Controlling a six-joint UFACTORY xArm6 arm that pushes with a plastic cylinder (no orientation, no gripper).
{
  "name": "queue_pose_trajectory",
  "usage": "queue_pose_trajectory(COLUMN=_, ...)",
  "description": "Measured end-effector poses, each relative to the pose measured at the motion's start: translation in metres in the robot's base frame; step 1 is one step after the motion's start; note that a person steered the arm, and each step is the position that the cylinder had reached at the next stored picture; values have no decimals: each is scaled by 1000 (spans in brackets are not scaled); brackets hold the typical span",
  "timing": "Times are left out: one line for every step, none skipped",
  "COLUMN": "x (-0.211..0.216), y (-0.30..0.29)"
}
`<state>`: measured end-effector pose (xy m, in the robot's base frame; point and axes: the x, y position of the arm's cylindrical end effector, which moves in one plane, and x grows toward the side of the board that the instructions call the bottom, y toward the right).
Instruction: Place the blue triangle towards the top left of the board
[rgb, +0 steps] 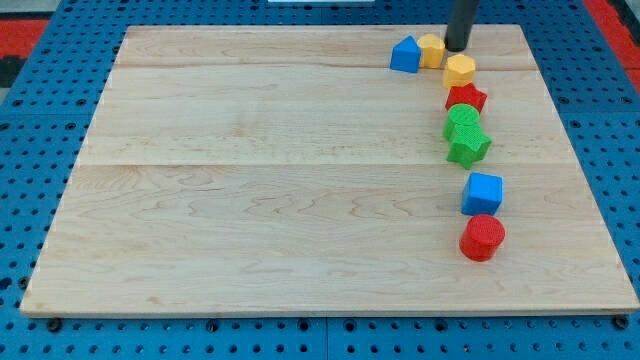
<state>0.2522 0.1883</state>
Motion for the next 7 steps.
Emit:
queue_pose_trajectory(x=12, y=-31)
queue_pose_trajectory(x=-12, y=-84)
queue_pose_trajectory(x=-17, y=-71)
queue_pose_trajectory(x=15, y=-67)
queue_pose_trajectory(x=0, y=-115)
queue_pose_trajectory(x=-37, y=-194)
queue_pose_trajectory(x=-33, y=-220)
